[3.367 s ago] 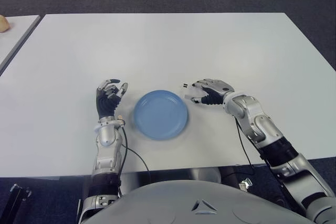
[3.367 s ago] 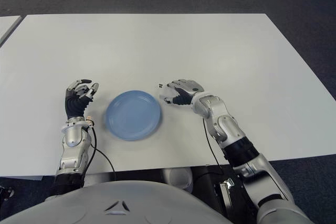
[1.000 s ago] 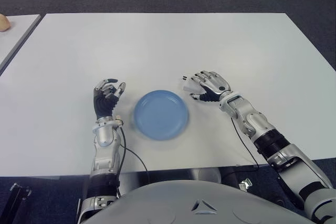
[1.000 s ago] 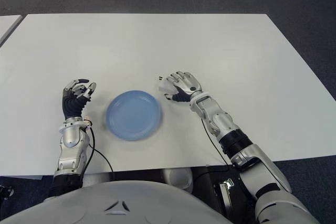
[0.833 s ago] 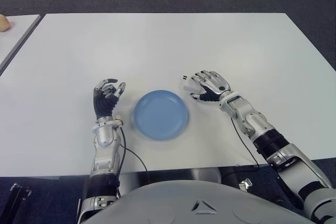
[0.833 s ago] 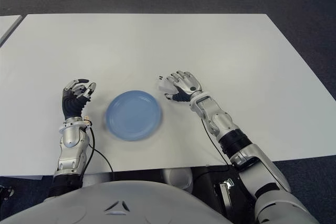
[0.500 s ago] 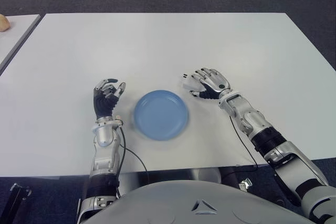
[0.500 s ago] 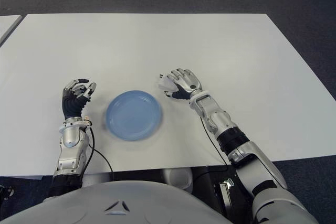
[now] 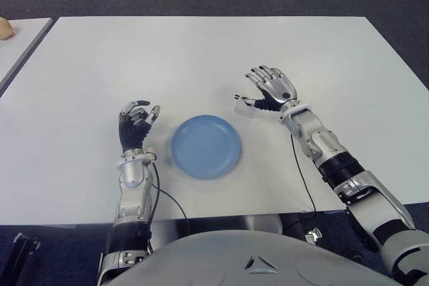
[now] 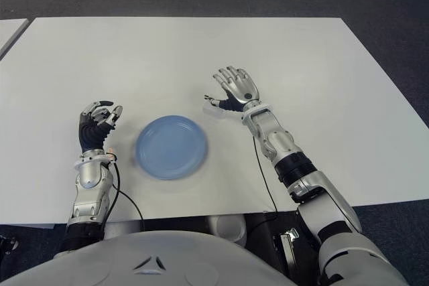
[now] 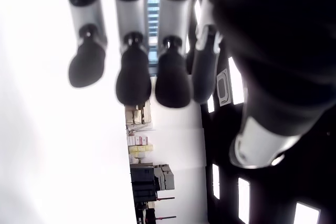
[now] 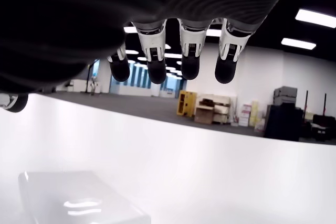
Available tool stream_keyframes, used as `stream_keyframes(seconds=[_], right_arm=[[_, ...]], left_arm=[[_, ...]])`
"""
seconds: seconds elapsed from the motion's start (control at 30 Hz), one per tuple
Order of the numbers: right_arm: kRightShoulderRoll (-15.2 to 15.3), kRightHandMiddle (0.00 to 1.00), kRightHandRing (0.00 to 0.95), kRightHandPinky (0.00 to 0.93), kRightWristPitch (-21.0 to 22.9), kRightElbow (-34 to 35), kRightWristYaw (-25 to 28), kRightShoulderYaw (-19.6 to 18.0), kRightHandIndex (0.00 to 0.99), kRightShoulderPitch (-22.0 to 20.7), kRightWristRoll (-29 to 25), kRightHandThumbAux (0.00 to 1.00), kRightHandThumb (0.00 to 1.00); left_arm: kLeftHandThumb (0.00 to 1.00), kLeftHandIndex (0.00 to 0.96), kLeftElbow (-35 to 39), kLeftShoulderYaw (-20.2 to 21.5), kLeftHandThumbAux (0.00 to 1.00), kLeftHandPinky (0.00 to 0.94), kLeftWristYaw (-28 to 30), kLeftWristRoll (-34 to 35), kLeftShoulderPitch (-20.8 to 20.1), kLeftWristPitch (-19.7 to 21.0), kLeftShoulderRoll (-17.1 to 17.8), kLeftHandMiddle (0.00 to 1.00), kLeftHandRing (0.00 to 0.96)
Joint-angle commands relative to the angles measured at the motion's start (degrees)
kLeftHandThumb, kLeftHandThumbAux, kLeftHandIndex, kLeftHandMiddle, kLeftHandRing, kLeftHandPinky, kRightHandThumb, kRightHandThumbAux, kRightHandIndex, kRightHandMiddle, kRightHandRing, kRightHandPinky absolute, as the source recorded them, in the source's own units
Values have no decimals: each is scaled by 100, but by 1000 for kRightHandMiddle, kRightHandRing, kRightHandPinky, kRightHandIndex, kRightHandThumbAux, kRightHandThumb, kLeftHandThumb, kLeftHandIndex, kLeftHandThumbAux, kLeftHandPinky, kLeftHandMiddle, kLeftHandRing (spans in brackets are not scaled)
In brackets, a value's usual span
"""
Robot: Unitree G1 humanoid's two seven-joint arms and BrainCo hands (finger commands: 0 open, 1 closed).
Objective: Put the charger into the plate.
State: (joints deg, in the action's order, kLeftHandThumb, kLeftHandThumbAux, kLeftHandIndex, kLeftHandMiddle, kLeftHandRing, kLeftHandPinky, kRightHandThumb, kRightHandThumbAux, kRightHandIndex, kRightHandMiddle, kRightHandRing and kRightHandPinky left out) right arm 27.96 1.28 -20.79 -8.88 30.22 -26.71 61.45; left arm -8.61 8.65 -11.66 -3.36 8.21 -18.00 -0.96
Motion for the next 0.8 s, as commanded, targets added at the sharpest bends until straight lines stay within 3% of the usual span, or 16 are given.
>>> stream_keyframes(seconds=[0.03,0.8], right_arm=[[-67,0,0,0,65,-76,-29,-70,0,-116,-57,139,299],[-255,0,0,0,353,-706,91,-90,0,-500,-130,152,264]], left_arm=[[707,439,-114,0,721,743,0,-13,31,-64,18,775,748],[707,440,-25,-10,721,740,-1,-21,63,110,20,772,745]])
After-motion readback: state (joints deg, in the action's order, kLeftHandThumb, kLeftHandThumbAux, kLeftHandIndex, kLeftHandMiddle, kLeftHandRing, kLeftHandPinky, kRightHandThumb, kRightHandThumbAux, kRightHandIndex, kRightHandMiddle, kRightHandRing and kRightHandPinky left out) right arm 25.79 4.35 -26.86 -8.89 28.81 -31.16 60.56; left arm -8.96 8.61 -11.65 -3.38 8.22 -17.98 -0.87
